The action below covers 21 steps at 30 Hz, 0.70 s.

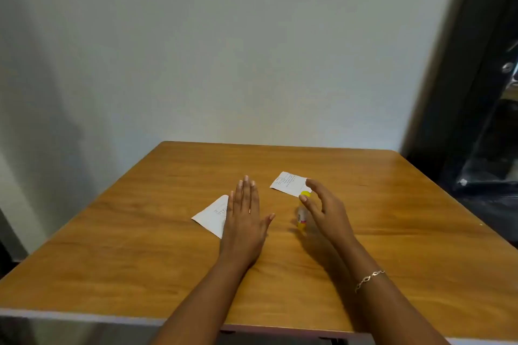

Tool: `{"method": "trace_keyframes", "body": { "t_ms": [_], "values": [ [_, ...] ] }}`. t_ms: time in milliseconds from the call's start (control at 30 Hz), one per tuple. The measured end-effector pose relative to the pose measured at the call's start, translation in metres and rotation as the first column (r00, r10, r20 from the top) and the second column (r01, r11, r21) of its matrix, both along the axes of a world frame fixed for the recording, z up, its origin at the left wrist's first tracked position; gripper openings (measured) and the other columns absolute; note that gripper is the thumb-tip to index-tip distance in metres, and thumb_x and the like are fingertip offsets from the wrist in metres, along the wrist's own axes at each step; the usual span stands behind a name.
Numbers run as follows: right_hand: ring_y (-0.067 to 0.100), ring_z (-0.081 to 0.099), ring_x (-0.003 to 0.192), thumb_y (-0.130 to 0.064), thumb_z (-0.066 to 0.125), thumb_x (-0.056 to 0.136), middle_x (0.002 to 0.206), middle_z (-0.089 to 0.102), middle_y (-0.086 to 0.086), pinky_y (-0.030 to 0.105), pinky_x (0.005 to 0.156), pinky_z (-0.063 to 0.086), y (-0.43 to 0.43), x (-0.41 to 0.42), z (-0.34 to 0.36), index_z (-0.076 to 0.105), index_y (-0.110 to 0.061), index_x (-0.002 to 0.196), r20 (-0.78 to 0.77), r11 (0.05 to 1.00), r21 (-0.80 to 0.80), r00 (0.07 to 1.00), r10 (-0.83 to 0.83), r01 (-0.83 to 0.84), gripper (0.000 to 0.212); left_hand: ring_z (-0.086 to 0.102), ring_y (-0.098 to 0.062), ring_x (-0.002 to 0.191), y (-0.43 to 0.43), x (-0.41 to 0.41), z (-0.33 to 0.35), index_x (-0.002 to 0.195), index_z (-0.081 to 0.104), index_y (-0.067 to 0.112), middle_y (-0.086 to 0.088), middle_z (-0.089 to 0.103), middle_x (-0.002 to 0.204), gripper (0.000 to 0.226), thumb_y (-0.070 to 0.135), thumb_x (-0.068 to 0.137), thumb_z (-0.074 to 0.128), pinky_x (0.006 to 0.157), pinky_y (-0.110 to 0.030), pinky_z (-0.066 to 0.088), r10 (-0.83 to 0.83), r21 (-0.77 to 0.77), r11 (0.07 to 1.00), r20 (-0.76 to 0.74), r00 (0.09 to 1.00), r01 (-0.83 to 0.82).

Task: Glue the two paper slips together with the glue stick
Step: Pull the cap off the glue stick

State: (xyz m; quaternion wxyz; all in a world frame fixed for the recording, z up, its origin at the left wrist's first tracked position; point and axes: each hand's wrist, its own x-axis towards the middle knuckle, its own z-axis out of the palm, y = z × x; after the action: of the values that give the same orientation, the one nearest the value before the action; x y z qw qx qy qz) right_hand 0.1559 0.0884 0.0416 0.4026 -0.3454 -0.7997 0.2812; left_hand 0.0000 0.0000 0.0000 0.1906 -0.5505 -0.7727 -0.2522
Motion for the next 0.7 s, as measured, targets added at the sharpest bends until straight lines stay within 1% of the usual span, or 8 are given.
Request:
{"method": "trace_keyframes", "body": {
  "t_ms": [100, 200, 333, 400, 467, 567, 633, 700],
  "values": [
    [0.023, 0.056, 0.114, -0.025, 0.056, 0.088, 0.127, 0.06, 0.008, 0.035, 0.091, 0.049, -0.002, -0.003, -0.005, 0.052, -0.013, 0.123, -0.04, 0.999, -0.027, 0.999, -0.034, 0.033, 0.038, -0.002, -0.02, 0.142, -0.005, 0.006, -0.002, 0.145, 0.008, 0.008, -0.013, 0.015, 0.153, 0.073, 0.058, 0.092, 0.0, 0.111, -0.031, -0.004, 0.001, 0.012, 1.0, -0.007, 1.0, -0.001],
    [0.019, 0.061, 0.101, -0.025, 0.055, 0.088, 0.118, 0.064, 0.007, 0.043, 0.082, 0.054, -0.005, -0.006, -0.011, 0.056, -0.016, 0.112, -0.058, 0.996, -0.064, 0.997, -0.057, 0.054, 0.026, -0.009, -0.017, 0.143, -0.009, 0.009, -0.005, 0.145, 0.01, 0.008, -0.013, 0.017, 0.153, 0.073, 0.057, 0.092, 0.002, 0.112, -0.031, -0.003, -0.019, -0.015, 1.0, -0.053, 0.998, 0.018],
    [0.023, 0.063, 0.08, -0.021, 0.057, 0.087, 0.089, 0.068, 0.009, 0.043, 0.07, 0.053, -0.012, -0.011, -0.014, 0.056, -0.016, 0.096, -0.158, 0.996, -0.087, 0.986, -0.045, 0.031, 0.011, 0.018, -0.024, 0.141, -0.014, 0.012, 0.002, 0.141, 0.022, 0.008, -0.014, 0.033, 0.149, 0.072, 0.057, 0.092, 0.004, 0.112, -0.032, -0.001, -0.061, -0.017, 0.998, -0.022, 0.998, 0.06],
    [0.023, 0.061, 0.08, -0.019, 0.06, 0.085, 0.083, 0.066, 0.009, 0.038, 0.069, 0.05, -0.019, -0.017, -0.013, 0.057, -0.016, 0.091, -0.217, 0.994, -0.106, 0.976, 0.0, -0.024, 0.007, 0.031, -0.025, 0.137, -0.017, 0.012, 0.002, 0.137, 0.03, 0.008, -0.014, 0.041, 0.144, 0.071, 0.058, 0.092, 0.008, 0.114, -0.034, 0.001, -0.11, 0.011, 0.994, 0.002, 0.994, 0.11],
    [0.018, 0.059, 0.082, -0.016, 0.061, 0.084, 0.086, 0.062, 0.002, 0.037, 0.071, 0.049, -0.028, -0.023, -0.014, 0.059, -0.016, 0.088, -0.284, 0.983, -0.147, 0.957, 0.06, -0.106, 0.005, 0.045, -0.024, 0.129, -0.02, 0.012, 0.002, 0.13, 0.039, 0.009, -0.012, 0.055, 0.133, 0.067, 0.058, 0.092, 0.013, 0.117, -0.035, 0.013, -0.149, 0.054, 0.988, 0.012, 0.989, 0.148],
    [0.012, 0.058, 0.077, -0.02, 0.061, 0.082, 0.079, 0.06, -0.004, 0.034, 0.069, 0.05, -0.04, -0.031, -0.019, 0.059, -0.014, 0.086, -0.381, 0.946, -0.217, 0.913, 0.143, -0.239, 0.007, 0.064, -0.019, 0.101, -0.025, 0.015, 0.005, 0.117, 0.05, 0.011, -0.006, 0.07, 0.103, 0.054, 0.053, 0.092, 0.027, 0.106, -0.042, 0.034, -0.198, 0.147, 0.97, 0.03, 0.98, 0.191],
    [0.015, 0.058, 0.074, -0.027, 0.06, 0.079, 0.077, 0.06, 0.0, 0.033, 0.066, 0.05, -0.043, -0.032, -0.023, 0.059, -0.016, 0.086, -0.415, 0.928, -0.239, 0.894, 0.169, -0.287, 0.013, 0.067, -0.014, 0.083, -0.028, 0.016, 0.007, 0.105, 0.054, 0.016, 0.001, 0.072, 0.082, 0.037, 0.044, 0.086, 0.037, 0.096, -0.036, 0.047, -0.207, 0.158, 0.966, 0.007, 0.978, 0.203],
    [0.014, 0.058, 0.072, -0.027, 0.06, 0.081, 0.076, 0.06, 0.003, 0.03, 0.063, 0.049, -0.044, -0.031, -0.025, 0.058, -0.019, 0.085, -0.415, 0.919, -0.256, 0.893, 0.176, -0.3, 0.009, 0.065, -0.014, 0.075, -0.029, 0.017, 0.008, 0.096, 0.054, 0.019, 0.002, 0.069, 0.074, 0.021, 0.035, 0.085, 0.043, 0.088, -0.034, 0.054, -0.228, 0.131, 0.965, 0.006, 0.974, 0.225]
  ]
}}
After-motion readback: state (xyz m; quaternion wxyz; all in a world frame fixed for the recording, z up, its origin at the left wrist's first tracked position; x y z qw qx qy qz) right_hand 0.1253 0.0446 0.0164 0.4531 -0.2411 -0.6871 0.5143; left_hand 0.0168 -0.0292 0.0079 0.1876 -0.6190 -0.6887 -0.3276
